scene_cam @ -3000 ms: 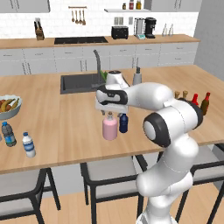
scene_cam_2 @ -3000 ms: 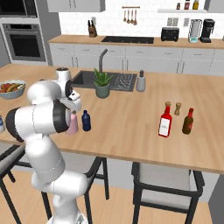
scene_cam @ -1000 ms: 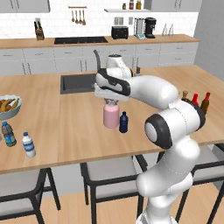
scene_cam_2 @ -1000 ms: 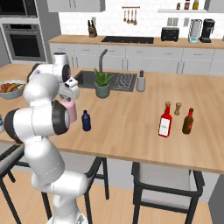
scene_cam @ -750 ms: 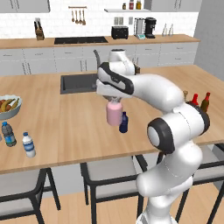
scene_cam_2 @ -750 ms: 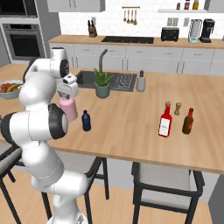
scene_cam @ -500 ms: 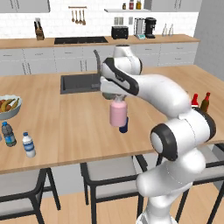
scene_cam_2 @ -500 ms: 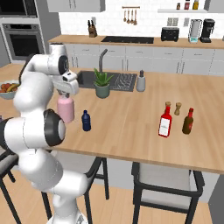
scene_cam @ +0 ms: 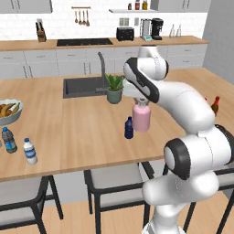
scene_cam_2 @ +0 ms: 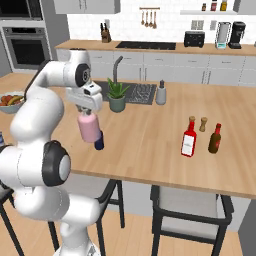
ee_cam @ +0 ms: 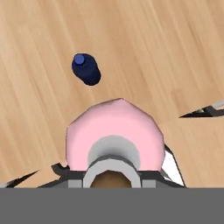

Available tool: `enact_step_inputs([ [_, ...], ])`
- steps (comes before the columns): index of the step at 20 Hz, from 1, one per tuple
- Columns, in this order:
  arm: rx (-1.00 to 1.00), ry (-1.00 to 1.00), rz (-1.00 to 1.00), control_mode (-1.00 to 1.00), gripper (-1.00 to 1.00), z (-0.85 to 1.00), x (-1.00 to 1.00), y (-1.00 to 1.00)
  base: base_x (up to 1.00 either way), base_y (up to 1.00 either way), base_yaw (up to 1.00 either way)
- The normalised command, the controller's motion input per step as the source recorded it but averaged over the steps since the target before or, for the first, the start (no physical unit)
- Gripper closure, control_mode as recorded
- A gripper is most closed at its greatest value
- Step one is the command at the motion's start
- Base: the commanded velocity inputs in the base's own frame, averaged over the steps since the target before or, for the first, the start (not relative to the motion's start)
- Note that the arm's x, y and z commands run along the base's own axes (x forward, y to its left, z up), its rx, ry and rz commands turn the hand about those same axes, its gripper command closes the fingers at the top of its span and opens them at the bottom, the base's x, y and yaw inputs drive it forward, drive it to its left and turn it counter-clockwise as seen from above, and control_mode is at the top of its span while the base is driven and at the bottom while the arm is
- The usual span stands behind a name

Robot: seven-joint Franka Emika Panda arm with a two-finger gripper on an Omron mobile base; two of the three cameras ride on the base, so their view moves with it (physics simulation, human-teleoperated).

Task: Move the plastic bottles in the middle to the plastics group, and the glass bottles in the middle to the glass group.

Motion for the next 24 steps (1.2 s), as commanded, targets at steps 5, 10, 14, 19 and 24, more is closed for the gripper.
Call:
enact_step_inputs([
  [5,0.0,0.03,0.0,-1.0,1.0,0.05,-0.23,-0.71,0.0,0.0,0.0],
  [10,0.0,0.02,0.0,-1.0,1.0,0.0,-0.2,-0.72,0.0,0.0,0.0],
  [14,0.0,0.03,0.0,-1.0,1.0,0.0,-0.18,-0.63,0.0,0.0,0.0],
  [19,0.0,0.03,0.0,-1.0,1.0,0.0,-0.16,-0.64,0.0,0.0,0.0],
  [24,0.0,0.0,0.02,-1.0,1.0,-0.04,-0.09,-0.71,0.0,0.0,0.0],
])
